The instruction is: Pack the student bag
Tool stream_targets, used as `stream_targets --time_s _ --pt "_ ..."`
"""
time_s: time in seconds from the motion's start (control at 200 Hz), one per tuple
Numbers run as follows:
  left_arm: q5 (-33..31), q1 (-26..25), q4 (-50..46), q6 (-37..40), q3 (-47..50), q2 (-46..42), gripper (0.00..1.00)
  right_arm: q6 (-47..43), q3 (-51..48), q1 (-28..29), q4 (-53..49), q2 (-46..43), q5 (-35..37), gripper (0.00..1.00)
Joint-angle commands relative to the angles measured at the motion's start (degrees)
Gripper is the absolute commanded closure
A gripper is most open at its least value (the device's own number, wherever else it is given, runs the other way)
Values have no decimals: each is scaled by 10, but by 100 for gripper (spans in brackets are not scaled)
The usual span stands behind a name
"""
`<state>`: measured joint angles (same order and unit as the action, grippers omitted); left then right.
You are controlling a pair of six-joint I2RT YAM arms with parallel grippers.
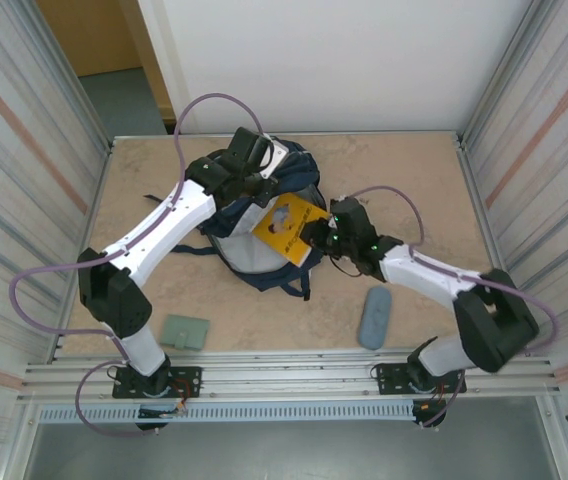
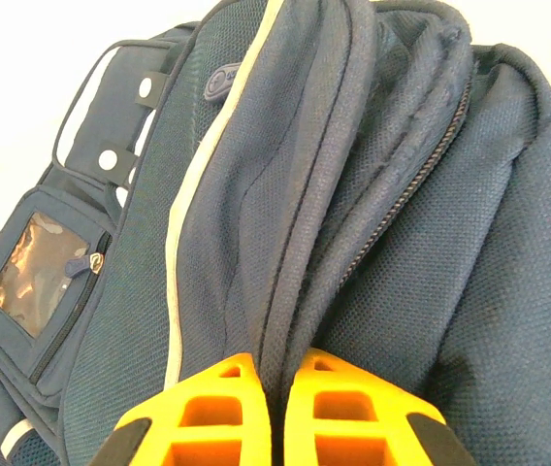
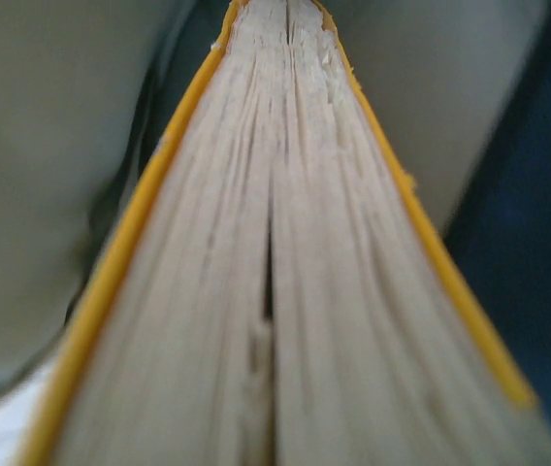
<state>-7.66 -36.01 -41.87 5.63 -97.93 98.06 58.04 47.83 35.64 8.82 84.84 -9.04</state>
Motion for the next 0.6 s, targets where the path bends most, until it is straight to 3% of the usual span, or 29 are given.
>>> stream_targets --time_s 0.0,0.195,0.366,0.591 --pt "6 0 50 -20 -19 -50 100 18 76 -1 149 66 33 100" --pt "13 2 49 -18 -10 -64 100 109 153 -4 203 182 35 100" --pt "30 5 54 -23 -5 -68 100 160 187 -5 230 255 92 100" --pt "51 6 68 -29 5 -61 100 216 256 -3 224 335 162 93"
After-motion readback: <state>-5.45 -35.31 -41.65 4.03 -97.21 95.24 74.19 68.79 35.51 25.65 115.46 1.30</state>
